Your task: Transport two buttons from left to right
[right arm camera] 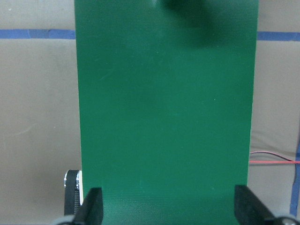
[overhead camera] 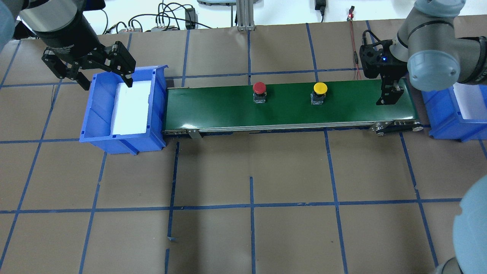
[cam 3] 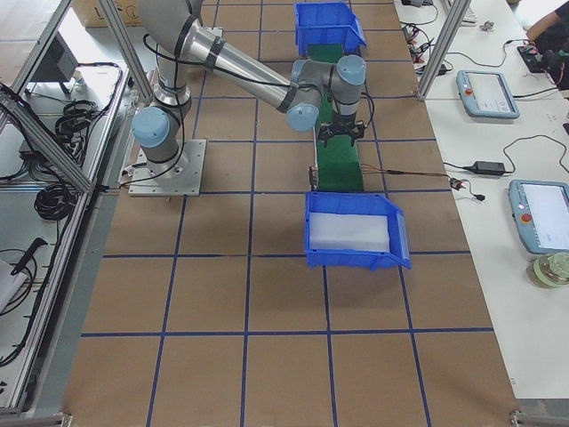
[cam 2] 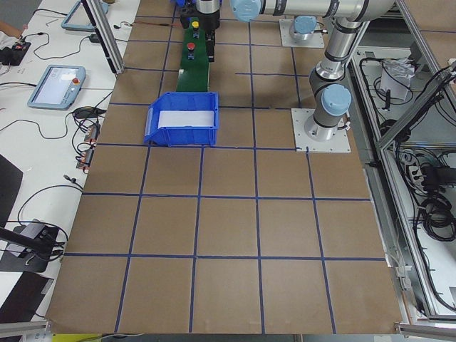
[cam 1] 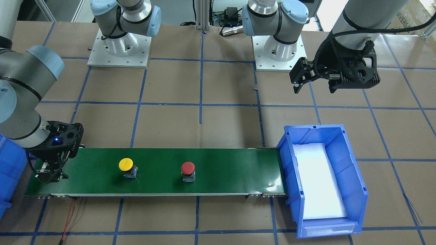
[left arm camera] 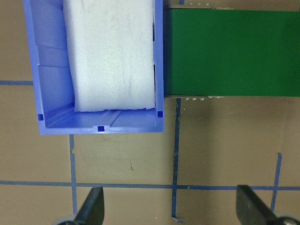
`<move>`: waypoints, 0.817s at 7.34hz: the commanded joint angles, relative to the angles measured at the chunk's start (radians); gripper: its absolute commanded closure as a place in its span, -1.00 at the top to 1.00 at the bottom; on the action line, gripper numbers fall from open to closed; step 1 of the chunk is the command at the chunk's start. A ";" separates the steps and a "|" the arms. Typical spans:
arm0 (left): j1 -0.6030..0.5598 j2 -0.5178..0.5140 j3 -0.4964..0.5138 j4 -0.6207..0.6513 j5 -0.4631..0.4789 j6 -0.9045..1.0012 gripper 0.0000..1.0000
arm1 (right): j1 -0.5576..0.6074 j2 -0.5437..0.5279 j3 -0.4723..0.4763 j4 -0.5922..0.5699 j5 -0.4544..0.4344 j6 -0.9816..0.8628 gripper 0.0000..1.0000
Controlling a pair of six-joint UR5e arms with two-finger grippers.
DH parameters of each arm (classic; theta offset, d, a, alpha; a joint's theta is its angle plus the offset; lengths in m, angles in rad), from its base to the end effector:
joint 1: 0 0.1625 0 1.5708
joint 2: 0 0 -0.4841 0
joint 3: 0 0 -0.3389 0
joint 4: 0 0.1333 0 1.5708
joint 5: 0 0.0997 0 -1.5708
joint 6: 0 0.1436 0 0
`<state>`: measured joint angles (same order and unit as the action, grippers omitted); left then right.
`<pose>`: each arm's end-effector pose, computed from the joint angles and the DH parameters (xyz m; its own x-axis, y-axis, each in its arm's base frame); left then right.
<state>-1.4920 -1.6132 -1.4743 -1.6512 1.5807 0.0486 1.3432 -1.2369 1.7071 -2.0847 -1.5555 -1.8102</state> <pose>-0.0957 -0.4638 0.5183 -0.9995 -0.0299 -0.0086 -0.0302 0.9992 0.0268 0.0041 -0.5826 0.3272 0.0120 -0.9989 0.0461 -0.9999 -0.0122 -0.0045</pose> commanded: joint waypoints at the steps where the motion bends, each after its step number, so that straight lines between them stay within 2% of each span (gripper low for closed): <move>1: -0.001 0.019 0.003 -0.007 0.002 -0.001 1.00 | 0.008 -0.007 -0.001 0.000 0.003 0.009 0.95; 4: -0.002 0.022 0.006 -0.004 0.001 -0.001 1.00 | 0.042 -0.007 -0.003 0.000 0.009 0.067 0.95; 6: -0.002 0.024 0.006 -0.006 0.001 -0.001 1.00 | 0.123 -0.004 -0.033 -0.005 -0.003 0.095 0.95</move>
<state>-1.4941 -1.5912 -1.4681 -1.6562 1.5809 0.0475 1.4196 -1.2433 1.6958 -2.0869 -1.5518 -1.7359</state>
